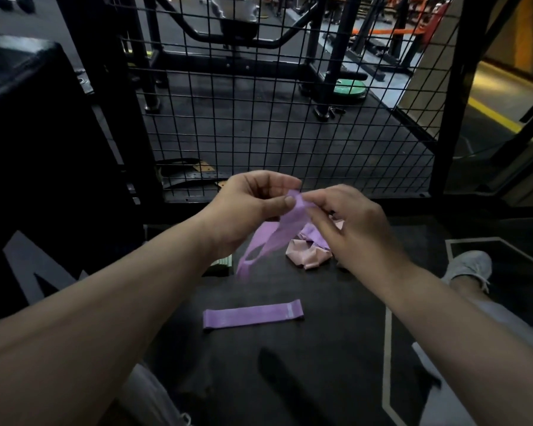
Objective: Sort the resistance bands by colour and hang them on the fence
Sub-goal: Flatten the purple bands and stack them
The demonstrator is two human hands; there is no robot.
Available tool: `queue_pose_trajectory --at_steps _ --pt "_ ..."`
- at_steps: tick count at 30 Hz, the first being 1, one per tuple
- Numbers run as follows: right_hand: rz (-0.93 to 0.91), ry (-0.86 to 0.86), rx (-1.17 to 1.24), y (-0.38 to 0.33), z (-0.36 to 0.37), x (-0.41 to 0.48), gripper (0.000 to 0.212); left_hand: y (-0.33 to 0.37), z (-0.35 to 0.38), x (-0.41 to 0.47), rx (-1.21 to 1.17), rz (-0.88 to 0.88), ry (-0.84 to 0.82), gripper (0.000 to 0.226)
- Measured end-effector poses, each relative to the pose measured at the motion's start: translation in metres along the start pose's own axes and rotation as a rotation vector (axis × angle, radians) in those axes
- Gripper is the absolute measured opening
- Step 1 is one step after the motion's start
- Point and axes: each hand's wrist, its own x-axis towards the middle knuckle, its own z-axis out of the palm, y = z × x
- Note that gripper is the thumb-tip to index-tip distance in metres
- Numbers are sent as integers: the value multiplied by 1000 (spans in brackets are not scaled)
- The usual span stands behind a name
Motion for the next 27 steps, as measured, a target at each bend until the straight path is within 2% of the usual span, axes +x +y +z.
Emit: queue_pose_trajectory --at_steps 4,8,11,15,19,21,24,27 --pt "-109 -12 -120 0 -4 6 17 0 -2 0 29 -4 12 26" --pt "-136 -73 -216 -2 -7 13 22 1 -3 1 35 -42 2 26" --pt "-96 -133 -260 -5 -11 17 23 -2 -2 2 176 -24 -72 23" --pt "-30 -236 -311 -12 -18 18 21 -11 0 1 264 58 -71 23" --pt "133 -284 -203 -18 -23 19 31 -13 2 1 253 57 -98 39" --pt "214 -276 -97 -20 -23 21 20 -12 2 2 242 50 -111 35" --pt "290 -195 7 -21 -23 28 13 -13 -1 2 209 -15 -154 15" --pt "348 -114 110 -19 -29 38 16 -16 -8 3 231 -100 -215 21"
